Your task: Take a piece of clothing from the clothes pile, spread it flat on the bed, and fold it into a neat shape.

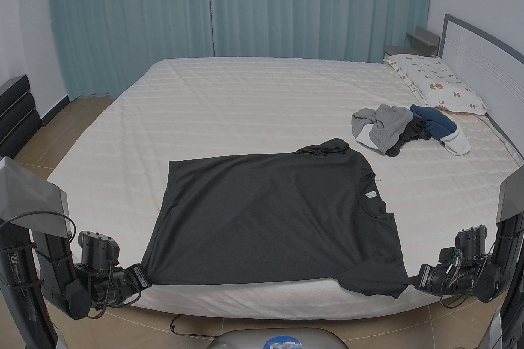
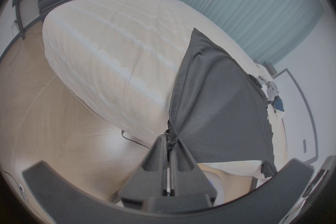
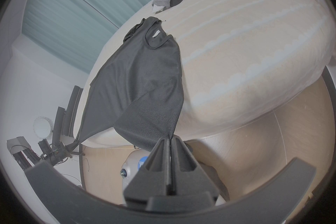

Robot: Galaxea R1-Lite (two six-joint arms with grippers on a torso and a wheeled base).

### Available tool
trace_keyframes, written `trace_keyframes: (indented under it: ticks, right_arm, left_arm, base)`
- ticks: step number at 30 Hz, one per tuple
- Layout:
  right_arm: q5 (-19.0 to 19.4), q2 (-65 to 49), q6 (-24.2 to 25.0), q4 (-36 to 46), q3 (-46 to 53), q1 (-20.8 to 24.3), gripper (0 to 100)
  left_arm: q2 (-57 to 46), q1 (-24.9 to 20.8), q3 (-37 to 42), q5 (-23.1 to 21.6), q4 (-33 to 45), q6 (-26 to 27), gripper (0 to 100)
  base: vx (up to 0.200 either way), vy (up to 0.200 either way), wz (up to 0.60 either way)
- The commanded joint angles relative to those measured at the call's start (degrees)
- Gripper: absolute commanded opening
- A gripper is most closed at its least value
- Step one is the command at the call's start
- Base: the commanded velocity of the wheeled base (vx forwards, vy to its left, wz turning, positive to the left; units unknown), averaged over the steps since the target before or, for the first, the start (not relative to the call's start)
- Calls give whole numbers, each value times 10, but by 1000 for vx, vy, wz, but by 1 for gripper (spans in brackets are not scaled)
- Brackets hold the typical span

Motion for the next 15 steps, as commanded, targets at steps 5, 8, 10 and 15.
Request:
trace_keyframes:
  ticks: [5,8,10,15]
  right_arm:
    - [-31,-18,-29,60,10,0,0]
    - [-32,-31,-29,79,10,0,0]
    - [-33,-39,-30,94,10,0,0]
    - [-33,-75,-35,140,10,0,0]
  left_arm:
    - [4,-1,26,40,-3,40,0]
    - [4,-3,43,42,-3,65,0]
    - [5,-3,48,43,-3,76,0]
    - [5,-4,58,43,-3,82,0]
  base:
    - [0,0,0]
    - [0,0,0]
    - [0,0,0]
    - [0,0,0]
